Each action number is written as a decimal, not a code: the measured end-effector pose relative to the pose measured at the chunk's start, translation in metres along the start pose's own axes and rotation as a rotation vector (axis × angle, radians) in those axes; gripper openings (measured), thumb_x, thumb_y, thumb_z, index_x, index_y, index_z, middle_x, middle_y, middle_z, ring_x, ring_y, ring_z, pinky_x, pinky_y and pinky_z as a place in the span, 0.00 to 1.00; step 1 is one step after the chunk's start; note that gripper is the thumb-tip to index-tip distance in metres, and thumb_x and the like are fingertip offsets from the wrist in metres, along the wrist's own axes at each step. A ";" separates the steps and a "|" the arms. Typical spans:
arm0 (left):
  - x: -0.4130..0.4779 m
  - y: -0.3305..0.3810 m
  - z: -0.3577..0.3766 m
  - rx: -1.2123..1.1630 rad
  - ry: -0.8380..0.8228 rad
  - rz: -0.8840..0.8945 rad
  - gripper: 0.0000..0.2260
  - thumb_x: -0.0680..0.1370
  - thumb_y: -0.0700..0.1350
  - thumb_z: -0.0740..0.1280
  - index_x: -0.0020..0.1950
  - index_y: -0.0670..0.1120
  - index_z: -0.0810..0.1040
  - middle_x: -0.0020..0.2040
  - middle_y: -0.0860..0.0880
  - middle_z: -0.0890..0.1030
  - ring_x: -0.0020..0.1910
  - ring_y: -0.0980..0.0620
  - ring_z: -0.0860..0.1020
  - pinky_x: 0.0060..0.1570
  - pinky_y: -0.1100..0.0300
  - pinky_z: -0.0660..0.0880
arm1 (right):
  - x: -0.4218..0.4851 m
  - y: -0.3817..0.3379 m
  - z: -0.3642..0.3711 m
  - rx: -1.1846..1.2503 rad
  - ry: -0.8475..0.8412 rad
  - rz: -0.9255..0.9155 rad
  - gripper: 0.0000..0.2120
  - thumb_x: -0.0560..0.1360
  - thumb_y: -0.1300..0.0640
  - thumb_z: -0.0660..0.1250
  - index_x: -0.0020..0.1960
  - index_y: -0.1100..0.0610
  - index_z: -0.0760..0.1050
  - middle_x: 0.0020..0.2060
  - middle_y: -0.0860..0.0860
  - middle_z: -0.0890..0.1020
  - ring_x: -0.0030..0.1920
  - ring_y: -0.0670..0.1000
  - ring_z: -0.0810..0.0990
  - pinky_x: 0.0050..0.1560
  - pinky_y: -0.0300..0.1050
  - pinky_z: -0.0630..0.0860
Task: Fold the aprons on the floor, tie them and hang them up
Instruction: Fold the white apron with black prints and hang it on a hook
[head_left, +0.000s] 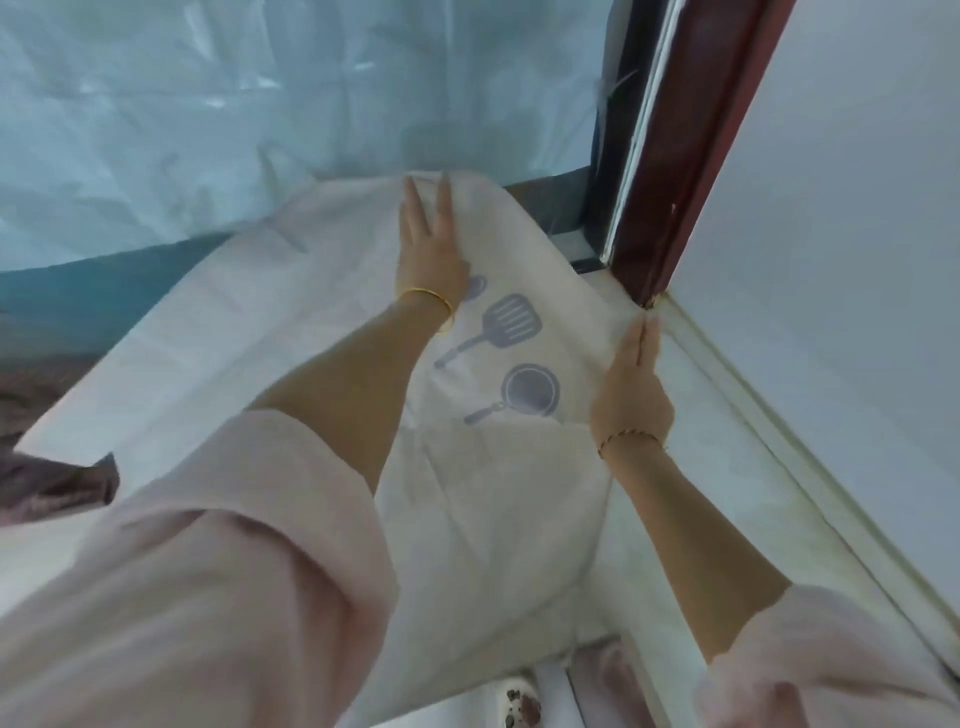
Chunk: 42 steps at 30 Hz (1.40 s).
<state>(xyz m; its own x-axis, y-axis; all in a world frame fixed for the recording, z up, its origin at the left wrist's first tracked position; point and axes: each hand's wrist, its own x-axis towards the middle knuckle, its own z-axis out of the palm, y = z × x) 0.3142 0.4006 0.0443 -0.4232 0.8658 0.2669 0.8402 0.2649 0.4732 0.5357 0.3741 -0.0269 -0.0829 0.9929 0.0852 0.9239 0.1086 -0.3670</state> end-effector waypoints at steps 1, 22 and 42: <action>-0.003 -0.003 0.031 0.058 -0.095 -0.008 0.42 0.75 0.49 0.68 0.78 0.49 0.42 0.76 0.41 0.38 0.76 0.42 0.44 0.72 0.54 0.53 | 0.010 0.013 0.014 -0.046 -0.036 0.062 0.37 0.76 0.70 0.55 0.76 0.60 0.37 0.76 0.49 0.36 0.43 0.56 0.75 0.36 0.46 0.68; -0.083 -0.134 0.153 0.520 -0.877 -0.117 0.48 0.67 0.65 0.70 0.76 0.57 0.43 0.77 0.45 0.43 0.75 0.40 0.46 0.68 0.43 0.60 | 0.033 -0.027 0.162 -0.392 -0.793 -0.276 0.38 0.75 0.41 0.62 0.76 0.48 0.44 0.75 0.53 0.44 0.74 0.63 0.47 0.62 0.66 0.66; -0.164 -0.139 0.121 0.334 -0.683 0.029 0.24 0.78 0.50 0.63 0.71 0.48 0.62 0.74 0.45 0.57 0.70 0.43 0.60 0.65 0.52 0.64 | -0.008 -0.018 0.151 -0.148 -0.524 -0.244 0.31 0.76 0.51 0.63 0.75 0.52 0.54 0.76 0.55 0.51 0.75 0.59 0.52 0.67 0.58 0.66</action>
<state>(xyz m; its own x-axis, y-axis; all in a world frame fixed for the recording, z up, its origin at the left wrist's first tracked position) 0.3079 0.2726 -0.1666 -0.1866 0.9162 -0.3546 0.9518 0.2580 0.1658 0.4637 0.3712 -0.1613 -0.4375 0.8358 -0.3317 0.8943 0.3658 -0.2577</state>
